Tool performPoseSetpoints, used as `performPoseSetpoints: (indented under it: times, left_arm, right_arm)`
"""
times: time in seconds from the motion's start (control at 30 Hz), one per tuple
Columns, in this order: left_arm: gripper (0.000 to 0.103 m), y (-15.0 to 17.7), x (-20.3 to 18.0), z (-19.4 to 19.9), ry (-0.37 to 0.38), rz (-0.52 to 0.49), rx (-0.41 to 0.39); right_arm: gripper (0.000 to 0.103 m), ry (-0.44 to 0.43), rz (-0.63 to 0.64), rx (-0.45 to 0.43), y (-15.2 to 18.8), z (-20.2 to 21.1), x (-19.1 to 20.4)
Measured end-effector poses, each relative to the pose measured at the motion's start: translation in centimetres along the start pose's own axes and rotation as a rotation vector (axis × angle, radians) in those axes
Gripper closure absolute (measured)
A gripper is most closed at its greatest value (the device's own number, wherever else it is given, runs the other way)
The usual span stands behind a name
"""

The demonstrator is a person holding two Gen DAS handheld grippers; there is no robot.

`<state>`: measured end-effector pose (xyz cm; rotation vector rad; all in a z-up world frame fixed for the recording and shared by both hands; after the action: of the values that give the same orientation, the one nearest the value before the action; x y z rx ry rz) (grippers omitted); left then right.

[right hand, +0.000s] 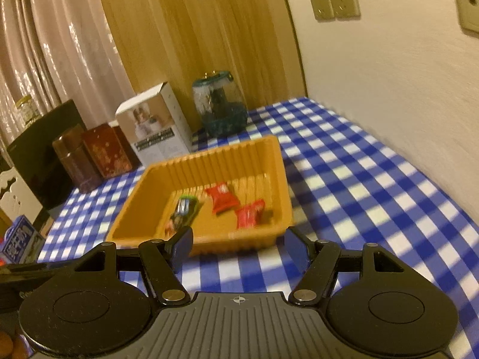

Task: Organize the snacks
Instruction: 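Open the right tool to drop the red packet into the tray, then withdraw both open tools from the tray toward the snack pile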

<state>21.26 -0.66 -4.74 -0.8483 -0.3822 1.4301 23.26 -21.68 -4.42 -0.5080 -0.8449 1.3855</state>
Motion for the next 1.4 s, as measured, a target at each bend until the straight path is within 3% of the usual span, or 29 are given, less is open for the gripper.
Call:
performPoseSetpoints:
  times: [0.43,0.63,0.97,1.4]
  left_arm:
    - [0.039,3.1,-0.2,7.0,-0.040,-0.054,0.026]
    - [0.039,4.8,-0.7,8.7,-0.039,-0.077,0.054]
    - [0.039,7.1,-0.9,9.1,-0.036,-0.085,0.080]
    - [0.039,7.6,-1.0,7.0,-0.033,-0.090,0.112]
  right_arm:
    - [0.035,0.007,0.025,0.065,5.1,7.2,0.0]
    - [0.035,-0.009,0.047,0.093,6.6,9.0,0.7]
    - [0.035,-0.042,0.110,0.146,8.0,9.4,1.8]
    - [0.035,-0.035,0.141,0.175,8.5,7.9,0.8]
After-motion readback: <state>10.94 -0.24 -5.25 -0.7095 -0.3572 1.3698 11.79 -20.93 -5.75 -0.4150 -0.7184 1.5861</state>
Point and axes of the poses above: each gripper's, at about its wrist camera, not at the fingertips, and z roughly against the way its jaws point, x to its left, y to its underside, the point moved 6 cm from there along -z, roughly the way its jaws point, and after that the axes turned 9 degrees about y, right-handed, at the moved point
